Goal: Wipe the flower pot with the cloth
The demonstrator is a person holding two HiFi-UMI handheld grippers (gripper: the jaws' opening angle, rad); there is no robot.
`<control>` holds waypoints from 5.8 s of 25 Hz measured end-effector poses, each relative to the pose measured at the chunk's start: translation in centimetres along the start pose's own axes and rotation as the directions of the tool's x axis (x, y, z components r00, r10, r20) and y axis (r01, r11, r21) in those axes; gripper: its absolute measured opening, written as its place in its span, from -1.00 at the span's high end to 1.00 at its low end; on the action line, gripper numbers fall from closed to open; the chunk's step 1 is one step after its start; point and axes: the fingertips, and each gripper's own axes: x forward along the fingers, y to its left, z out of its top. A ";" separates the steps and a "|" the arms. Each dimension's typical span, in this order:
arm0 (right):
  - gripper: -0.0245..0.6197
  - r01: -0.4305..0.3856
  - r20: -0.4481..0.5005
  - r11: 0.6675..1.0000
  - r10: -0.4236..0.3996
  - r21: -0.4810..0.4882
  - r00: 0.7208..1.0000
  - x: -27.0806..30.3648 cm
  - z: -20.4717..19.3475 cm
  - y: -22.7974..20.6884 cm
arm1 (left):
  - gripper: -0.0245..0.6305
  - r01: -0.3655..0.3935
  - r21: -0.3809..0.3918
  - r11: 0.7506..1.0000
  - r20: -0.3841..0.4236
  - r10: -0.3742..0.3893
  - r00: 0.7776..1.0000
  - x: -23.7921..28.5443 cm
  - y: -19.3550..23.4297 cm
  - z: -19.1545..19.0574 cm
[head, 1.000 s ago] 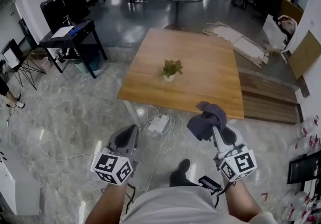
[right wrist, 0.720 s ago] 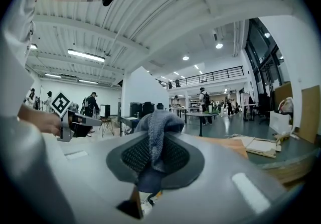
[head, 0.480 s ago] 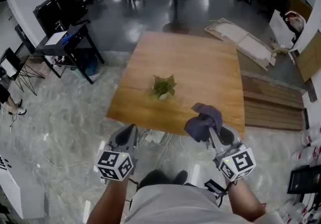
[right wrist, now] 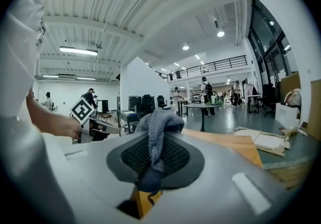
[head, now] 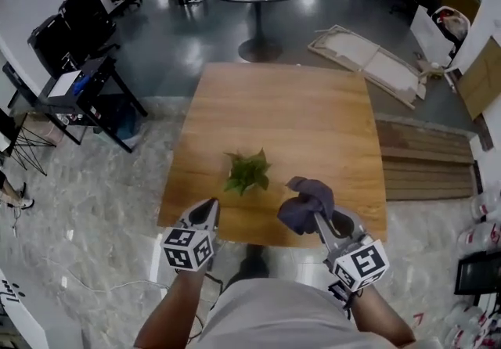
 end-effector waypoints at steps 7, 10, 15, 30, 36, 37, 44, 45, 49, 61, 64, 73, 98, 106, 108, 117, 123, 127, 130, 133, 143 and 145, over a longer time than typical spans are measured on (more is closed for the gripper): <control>0.79 0.058 -0.096 0.995 -0.050 0.083 0.994 10.2 -2.9 -3.7 | 0.90 0.103 -0.049 0.993 -0.164 -0.110 0.980 11.7 6.3 -0.9; 0.79 0.106 -0.140 0.988 -0.090 0.113 0.986 12.9 -4.2 -5.1 | 0.90 0.141 -0.077 0.987 -0.246 -0.156 0.957 15.9 8.7 -2.4; 0.79 0.176 -0.197 0.971 -0.143 0.164 0.970 15.3 -6.5 -7.2 | 0.88 0.160 -0.098 0.982 -0.387 -0.185 0.903 22.2 11.8 -5.6; 0.79 0.272 -0.285 0.924 -0.194 0.270 0.939 14.7 -13.2 -12.1 | 0.78 0.144 -0.165 0.976 -0.590 -0.215 0.778 30.8 12.0 -13.9; 0.79 0.234 -0.303 0.931 -0.146 0.279 0.942 16.7 -15.2 -11.6 | 0.84 0.104 -0.227 0.968 -0.565 -0.218 0.796 30.8 12.6 -13.9; 0.79 0.224 -0.307 0.931 -0.132 0.288 0.943 17.4 -15.9 -11.6 | 0.85 0.095 -0.238 0.967 -0.561 -0.217 0.799 30.7 12.8 -14.0; 0.79 0.159 -0.371 0.904 0.000 0.397 0.929 25.6 -25.0 -10.8 | 0.88 0.035 -0.330 0.943 -0.549 -0.222 0.805 29.6 14.9 -16.6; 0.79 0.152 -0.385 0.896 0.024 0.418 0.923 27.1 -26.6 -10.6 | 0.88 0.034 -0.341 0.939 -0.545 -0.227 0.807 29.7 14.9 -16.9; 0.79 0.094 -0.364 0.843 0.125 0.529 0.923 32.1 -29.0 -8.3 | 0.88 0.036 -0.411 0.911 -0.525 -0.269 0.808 30.1 14.6 -18.1; 0.80 0.020 -0.324 0.803 0.218 0.596 0.921 32.7 -29.3 -4.3 | 0.85 0.025 -0.489 0.872 -0.495 -0.301 0.815 30.1 16.1 -20.0; 0.80 0.132 -0.379 0.768 0.152 0.626 0.913 32.3 -32.2 -6.8 | 0.85 0.027 -0.486 0.874 -0.495 -0.300 0.816 30.1 16.0 -20.1; 0.80 -0.236 -0.257 0.812 0.422 0.534 0.870 34.3 -25.8 4.1 | 0.85 -0.057 -0.597 0.800 -0.490 -0.307 0.816 29.8 16.4 -21.0; 0.80 -0.105 -0.283 0.805 0.322 0.583 0.903 32.9 -28.1 -3.6 | 0.84 0.092 -0.325 0.941 -0.513 -0.257 0.819 30.5 16.0 -19.4; 0.80 -0.026 -0.195 0.685 0.243 0.728 0.950 33.9 -29.3 -6.0 | 0.84 0.176 -0.181 0.968 -0.505 -0.245 0.828 30.3 14.7 -19.1; 0.80 0.084 -0.274 0.661 0.189 0.746 0.943 33.2 -32.7 -7.8 | 0.84 0.202 -0.135 0.970 -0.499 -0.243 0.832 30.2 14.6 -18.7; 0.80 -0.101 -0.098 0.620 0.278 0.778 0.956 34.3 -25.5 -4.4 | 0.84 0.297 0.094 0.950 -0.498 -0.213 0.840 29.8 13.1 -17.9; 0.80 0.095 -0.267 0.589 0.212 0.803 0.940 33.1 -33.9 -7.3 | 0.84 0.354 0.264 0.897 -0.469 -0.202 0.860 29.6 11.7 -17.4; 0.80 -0.045 -0.153 0.587 0.284 0.809 0.946 33.4 -28.3 -5.4 | 0.84 0.384 0.338 0.859 -0.471 -0.199 0.859 29.4 11.0 -17.3; 0.80 -0.136 -0.073 0.578 0.323 0.804 0.944 33.6 -25.1 -4.3 | 0.84 0.398 0.360 0.844 -0.476 -0.200 0.856 29.2 10.8 -17.3; 0.80 -0.067 -0.137 0.588 0.294 0.806 0.946 33.7 -28.5 -5.4 | 0.84 0.399 0.362 0.842 -0.474 -0.203 0.857 29.1 10.5 -17.3; 0.80 -0.068 -0.126 0.591 0.280 0.804 0.952 32.6 -26.0 -4.6 | 0.83 0.273 0.127 0.954 -0.532 -0.167 0.830 29.3 12.3 -18.3; 0.80 -0.119 -0.072 0.571 0.299 0.812 0.952 32.3 -24.2 -3.6 | 0.83 0.237 0.065 0.969 -0.535 -0.166 0.828 29.4 12.6 -18.4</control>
